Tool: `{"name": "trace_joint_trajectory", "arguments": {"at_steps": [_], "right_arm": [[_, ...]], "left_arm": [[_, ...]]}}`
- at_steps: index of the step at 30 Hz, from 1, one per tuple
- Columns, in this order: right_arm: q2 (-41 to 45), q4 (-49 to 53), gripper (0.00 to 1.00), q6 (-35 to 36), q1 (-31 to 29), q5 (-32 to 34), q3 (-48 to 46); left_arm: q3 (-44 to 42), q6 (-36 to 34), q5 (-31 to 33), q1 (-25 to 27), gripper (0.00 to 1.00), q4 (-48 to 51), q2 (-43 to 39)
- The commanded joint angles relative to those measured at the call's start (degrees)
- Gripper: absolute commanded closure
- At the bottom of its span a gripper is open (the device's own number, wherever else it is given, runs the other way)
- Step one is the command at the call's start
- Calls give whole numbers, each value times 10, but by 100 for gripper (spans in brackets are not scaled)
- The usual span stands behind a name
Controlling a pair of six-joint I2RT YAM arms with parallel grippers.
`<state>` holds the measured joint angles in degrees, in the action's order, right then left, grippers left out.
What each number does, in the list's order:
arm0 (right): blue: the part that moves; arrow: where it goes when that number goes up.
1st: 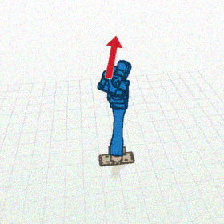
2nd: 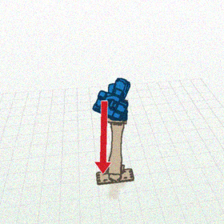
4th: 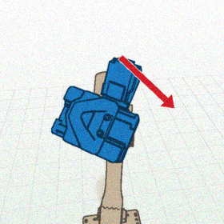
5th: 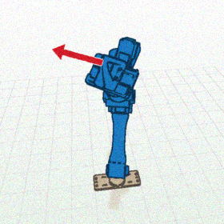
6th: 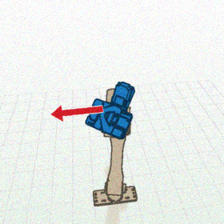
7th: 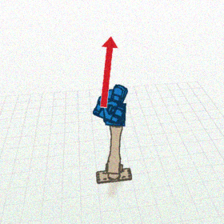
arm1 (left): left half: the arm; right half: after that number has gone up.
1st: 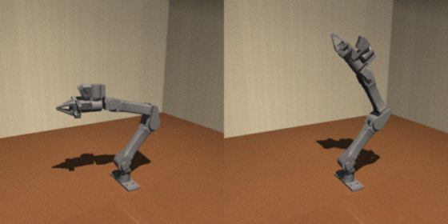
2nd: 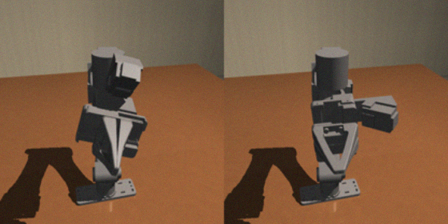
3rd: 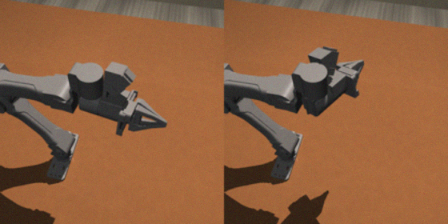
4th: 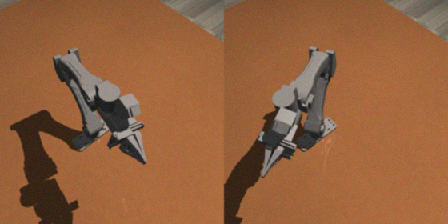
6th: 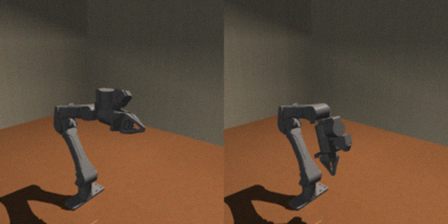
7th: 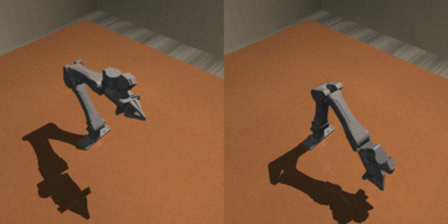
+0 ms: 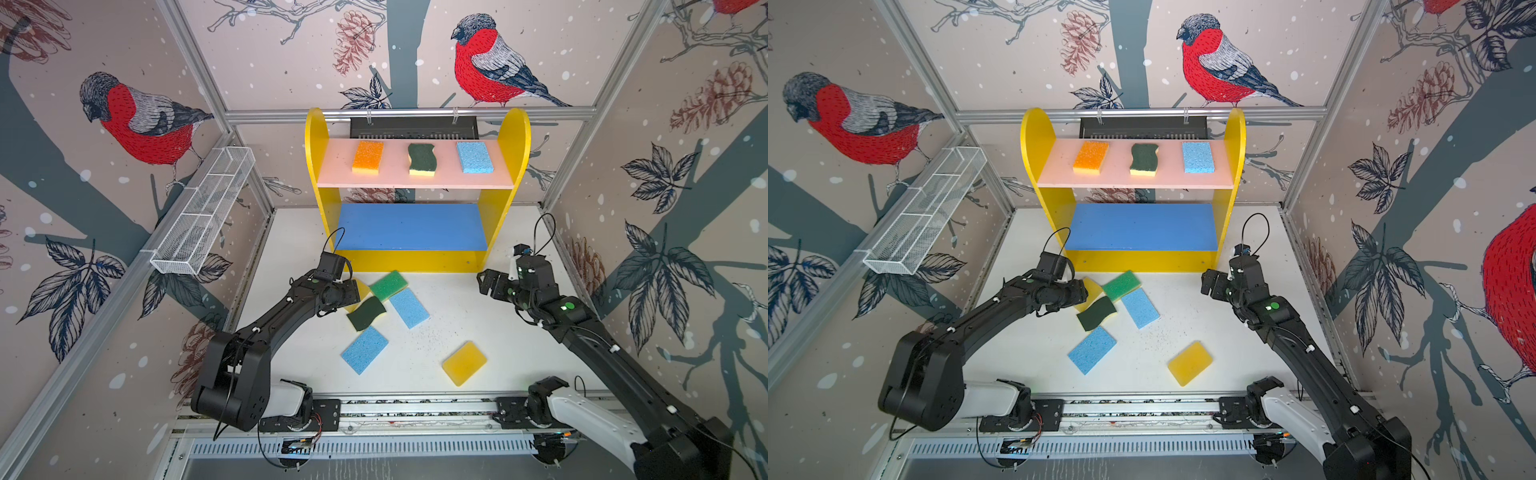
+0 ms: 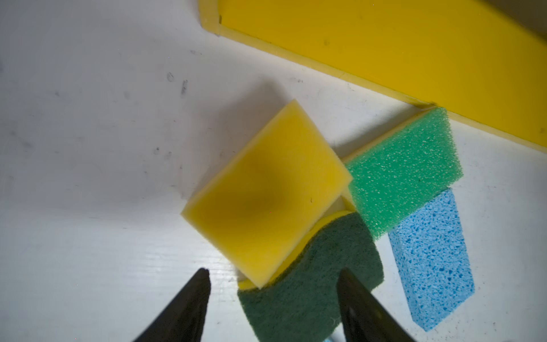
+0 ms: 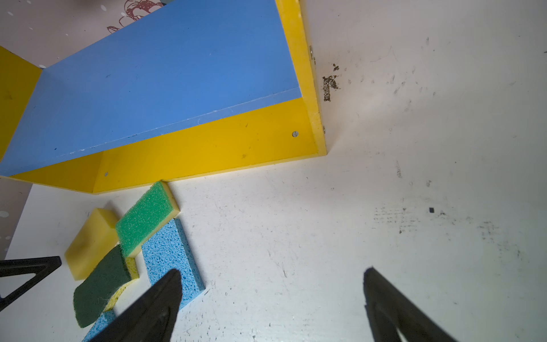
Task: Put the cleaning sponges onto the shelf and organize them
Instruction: 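Close the left gripper on the yellow sponge while the right gripper hovers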
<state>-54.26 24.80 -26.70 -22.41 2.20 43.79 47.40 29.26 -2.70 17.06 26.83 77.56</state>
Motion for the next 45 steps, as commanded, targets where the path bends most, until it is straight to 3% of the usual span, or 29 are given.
{"name": "trace_joint_trajectory", "arguments": {"at_steps": [1, 4, 10, 16, 23, 32, 45], "right_arm": [[3, 3, 5, 7, 1, 3, -3], [6, 2, 5, 5, 1, 2, -5], [18, 7, 5, 4, 1, 3, -12], [30, 11, 4, 2, 3, 4, -13], [48, 3, 4, -2, 6, 2, -26], [51, 1, 4, 4, 13, -2, -31], [57, -13, 3, 4, 23, -20, -48]], "left_arm": [[10, -32, 41, 0, 28, 48, -6], [13, -49, 34, 0, 27, 47, -1], [13, -129, 19, 0, 13, 8, 1], [42, -220, -9, 0, 10, 11, 37], [67, -300, 29, 1, 9, 45, 88], [59, -314, 23, 2, 10, 29, 113], [60, -309, 68, 9, 13, 18, 147]]}}
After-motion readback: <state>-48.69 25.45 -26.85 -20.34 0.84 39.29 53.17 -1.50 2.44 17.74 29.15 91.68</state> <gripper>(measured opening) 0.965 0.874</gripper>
